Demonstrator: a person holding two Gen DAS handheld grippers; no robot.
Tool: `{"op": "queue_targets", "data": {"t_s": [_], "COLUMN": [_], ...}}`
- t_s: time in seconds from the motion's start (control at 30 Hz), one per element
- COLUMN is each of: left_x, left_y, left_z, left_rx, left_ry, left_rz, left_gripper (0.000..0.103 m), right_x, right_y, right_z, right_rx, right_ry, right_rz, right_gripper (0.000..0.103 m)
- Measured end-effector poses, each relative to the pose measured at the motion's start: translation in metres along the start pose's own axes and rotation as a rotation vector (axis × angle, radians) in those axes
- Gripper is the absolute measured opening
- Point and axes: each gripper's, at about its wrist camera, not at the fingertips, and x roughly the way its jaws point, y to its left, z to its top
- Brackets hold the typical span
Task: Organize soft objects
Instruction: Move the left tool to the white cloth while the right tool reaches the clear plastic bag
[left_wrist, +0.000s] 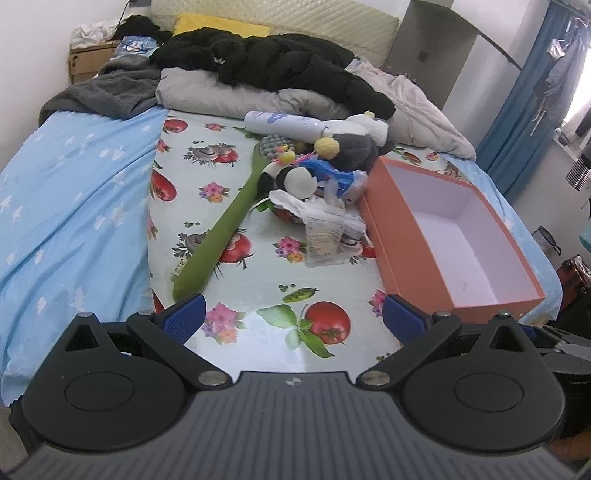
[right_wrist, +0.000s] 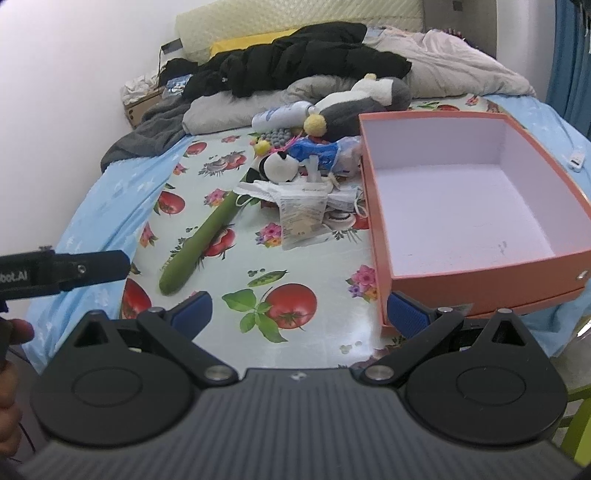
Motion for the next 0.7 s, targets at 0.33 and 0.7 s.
{"op": "queue_targets", "data": {"t_s": [0.33, 0.7], "left_x": [0.047, 0.108], "left_y": [0.021, 0.036], "left_z": [0.017, 0.05], "left_rx": [-0.044, -0.101], "left_ry": [0.048, 0.029], "left_rz": [0.018, -0.069], "left_gripper": [0.102, 0.083], "right_x": [0.041, 0.096], "right_y": [0.007, 0.019], "right_z": [0.013, 0.031], "right_rx": [-0.022, -0.084], "right_ry": [0.049, 0.087], "right_rz": [0.025, 0.109], "right_gripper": [0.103, 0.073]}}
